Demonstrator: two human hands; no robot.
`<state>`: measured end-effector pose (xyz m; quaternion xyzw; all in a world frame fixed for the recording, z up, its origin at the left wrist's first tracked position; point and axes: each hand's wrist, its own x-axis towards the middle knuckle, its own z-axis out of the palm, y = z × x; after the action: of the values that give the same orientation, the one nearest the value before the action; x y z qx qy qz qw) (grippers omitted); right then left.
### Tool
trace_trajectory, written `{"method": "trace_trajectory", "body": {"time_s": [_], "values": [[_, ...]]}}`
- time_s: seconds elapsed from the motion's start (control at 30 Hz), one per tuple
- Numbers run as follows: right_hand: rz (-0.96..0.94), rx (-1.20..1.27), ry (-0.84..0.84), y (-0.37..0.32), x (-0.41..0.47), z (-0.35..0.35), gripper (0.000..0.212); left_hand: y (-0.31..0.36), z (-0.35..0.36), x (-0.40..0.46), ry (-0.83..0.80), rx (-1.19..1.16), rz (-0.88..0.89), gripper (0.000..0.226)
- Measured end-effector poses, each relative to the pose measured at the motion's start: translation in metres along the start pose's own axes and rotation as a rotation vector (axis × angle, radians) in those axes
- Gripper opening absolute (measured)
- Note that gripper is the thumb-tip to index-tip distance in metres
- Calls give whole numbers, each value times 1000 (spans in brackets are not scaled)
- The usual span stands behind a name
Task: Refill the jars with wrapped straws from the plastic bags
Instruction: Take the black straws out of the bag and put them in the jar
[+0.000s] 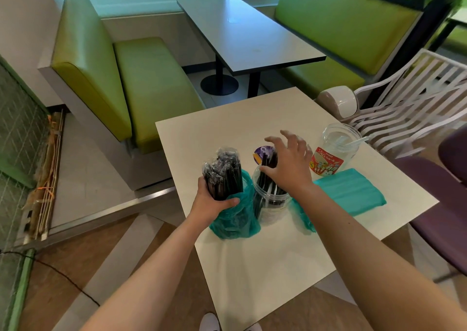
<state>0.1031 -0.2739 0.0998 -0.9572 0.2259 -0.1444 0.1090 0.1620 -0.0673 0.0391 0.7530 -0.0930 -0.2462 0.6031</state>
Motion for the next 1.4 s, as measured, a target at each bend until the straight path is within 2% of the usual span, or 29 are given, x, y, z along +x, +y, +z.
{"method": "trace_trajectory", "body": {"time_s": [0.13,0.23,0.33,0.43,0.5,0.57,0.7,0.77,1.0,1.23,1.4], "values": [[-53,-35,211,-20,-11,-1,37,-2,0,-1,12,5,17,88],[-87,230,173,-37,-24,4,17,-5,0,0,22,10,29,85],[51,553,-61,-49,-39,15,30,-10,0,3,17,8,28,86],[156,625,-231,-51,-43,25,57,-15,-2,5,12,19,25,91],[183,650,-265,-52,-41,25,65,-17,-2,6,17,29,27,93],[186,630,-261,-51,-39,25,60,-17,-1,6,31,22,25,89],[134,530,-238,-49,-37,24,33,-15,-1,6,60,3,26,83],[120,528,-238,-47,-37,22,29,-12,-1,5,64,-4,38,81],[160,666,-282,-49,-42,15,40,-3,1,2,90,33,68,78],[146,802,-334,-45,-46,11,27,3,5,-2,87,34,68,74],[145,793,-306,-43,-48,11,27,6,6,-5,91,36,82,73]]}}
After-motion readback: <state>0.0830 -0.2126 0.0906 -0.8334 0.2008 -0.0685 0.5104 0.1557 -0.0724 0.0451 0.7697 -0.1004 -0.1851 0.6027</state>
